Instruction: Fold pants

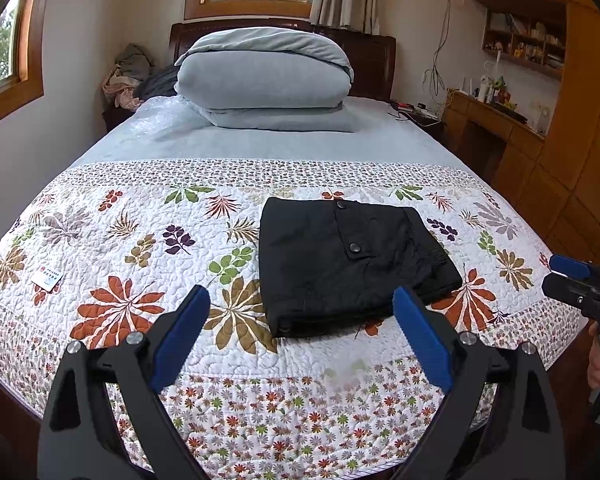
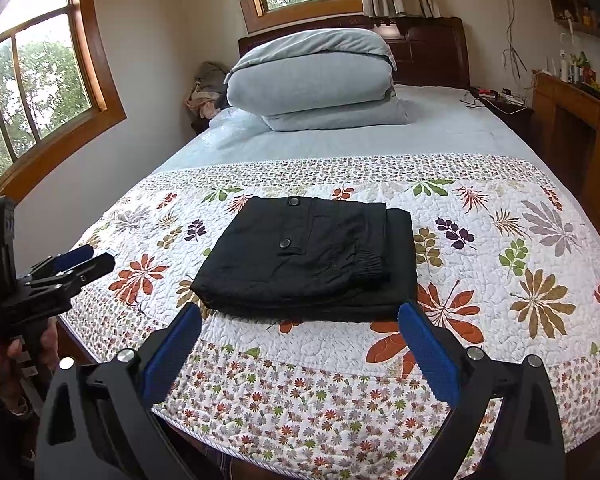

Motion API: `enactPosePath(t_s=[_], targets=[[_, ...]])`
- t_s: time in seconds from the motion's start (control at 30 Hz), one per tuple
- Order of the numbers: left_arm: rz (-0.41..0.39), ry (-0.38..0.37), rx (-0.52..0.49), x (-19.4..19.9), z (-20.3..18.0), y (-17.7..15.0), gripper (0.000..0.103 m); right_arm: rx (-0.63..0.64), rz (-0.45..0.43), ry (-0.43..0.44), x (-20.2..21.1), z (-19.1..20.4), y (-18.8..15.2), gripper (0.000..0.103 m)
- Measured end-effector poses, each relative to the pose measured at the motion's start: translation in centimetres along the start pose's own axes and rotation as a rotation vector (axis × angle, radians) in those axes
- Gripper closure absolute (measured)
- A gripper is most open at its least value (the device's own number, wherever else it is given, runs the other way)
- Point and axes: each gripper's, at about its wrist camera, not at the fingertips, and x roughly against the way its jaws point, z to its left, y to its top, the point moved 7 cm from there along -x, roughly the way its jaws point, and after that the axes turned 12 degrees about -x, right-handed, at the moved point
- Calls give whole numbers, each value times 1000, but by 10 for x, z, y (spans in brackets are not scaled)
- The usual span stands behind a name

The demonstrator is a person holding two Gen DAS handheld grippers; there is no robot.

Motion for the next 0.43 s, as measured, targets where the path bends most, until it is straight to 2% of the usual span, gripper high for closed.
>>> enactPosePath(t_s=[0.43], targets=[[35,-17,37,-5,6,-1,10,-12,-2,-4,-1,-3,3,4]])
